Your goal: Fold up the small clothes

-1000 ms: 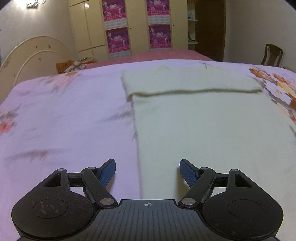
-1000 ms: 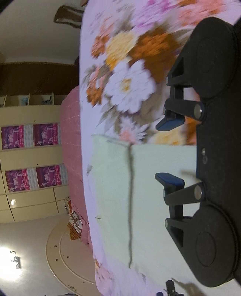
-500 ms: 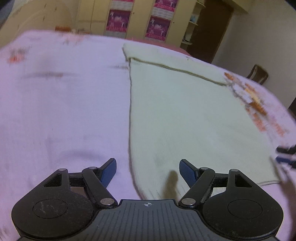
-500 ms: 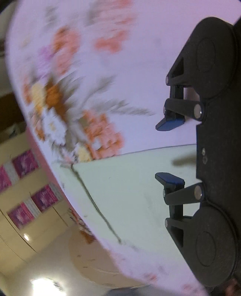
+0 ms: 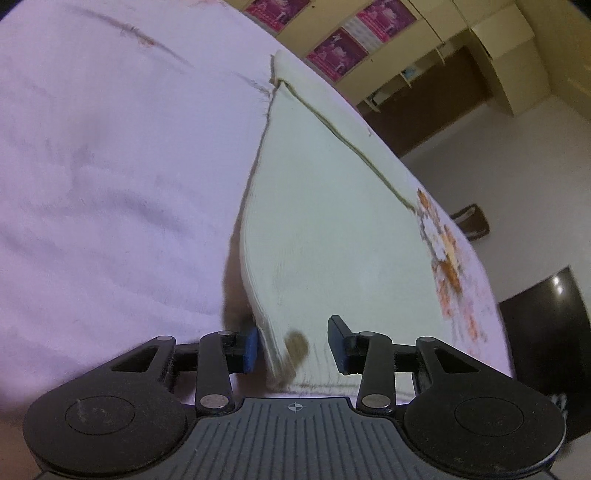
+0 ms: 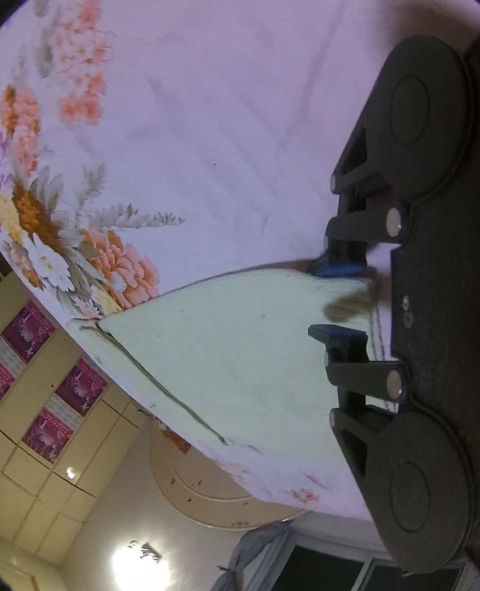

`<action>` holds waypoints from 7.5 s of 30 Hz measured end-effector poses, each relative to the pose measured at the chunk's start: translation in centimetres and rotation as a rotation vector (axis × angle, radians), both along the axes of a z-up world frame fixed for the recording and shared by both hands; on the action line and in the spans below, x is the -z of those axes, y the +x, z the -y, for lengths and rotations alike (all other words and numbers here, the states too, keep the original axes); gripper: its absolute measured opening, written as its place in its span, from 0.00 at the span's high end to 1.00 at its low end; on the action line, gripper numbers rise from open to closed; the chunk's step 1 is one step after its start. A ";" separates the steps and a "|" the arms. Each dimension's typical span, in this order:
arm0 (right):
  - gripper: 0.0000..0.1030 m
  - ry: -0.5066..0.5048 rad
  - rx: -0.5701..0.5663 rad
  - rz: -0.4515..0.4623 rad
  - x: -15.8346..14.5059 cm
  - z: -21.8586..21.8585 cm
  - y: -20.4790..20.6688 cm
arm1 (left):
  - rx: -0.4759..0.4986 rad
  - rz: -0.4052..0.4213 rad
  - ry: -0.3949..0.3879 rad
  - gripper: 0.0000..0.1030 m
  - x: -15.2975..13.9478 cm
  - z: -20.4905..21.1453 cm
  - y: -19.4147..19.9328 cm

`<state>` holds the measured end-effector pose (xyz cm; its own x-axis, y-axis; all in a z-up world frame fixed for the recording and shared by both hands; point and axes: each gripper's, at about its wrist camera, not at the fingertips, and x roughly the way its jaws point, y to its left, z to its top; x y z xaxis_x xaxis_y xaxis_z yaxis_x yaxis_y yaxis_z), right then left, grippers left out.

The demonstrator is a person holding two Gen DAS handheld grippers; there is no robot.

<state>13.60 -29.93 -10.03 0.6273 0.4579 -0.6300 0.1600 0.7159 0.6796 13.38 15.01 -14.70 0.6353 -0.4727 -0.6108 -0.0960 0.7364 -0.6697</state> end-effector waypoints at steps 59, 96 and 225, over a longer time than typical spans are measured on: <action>0.95 -0.130 -0.161 0.186 -7.6 -0.9 38.8 | -0.184 0.167 0.047 0.96 -7.8 -0.7 38.2; 0.96 -0.545 -0.298 0.314 -2.6 -4.8 44.2 | 0.023 0.267 0.444 0.95 -4.2 4.1 46.9; 0.74 -0.730 -0.183 0.261 -1.6 -6.5 22.5 | 0.067 0.200 0.728 0.32 -3.1 9.7 24.6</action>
<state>36.14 -23.45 -8.42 0.7503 0.0963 -0.6541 -0.1031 0.9943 0.0282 38.00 5.29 -11.58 0.7510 -0.0353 -0.6594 0.0367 0.9993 -0.0117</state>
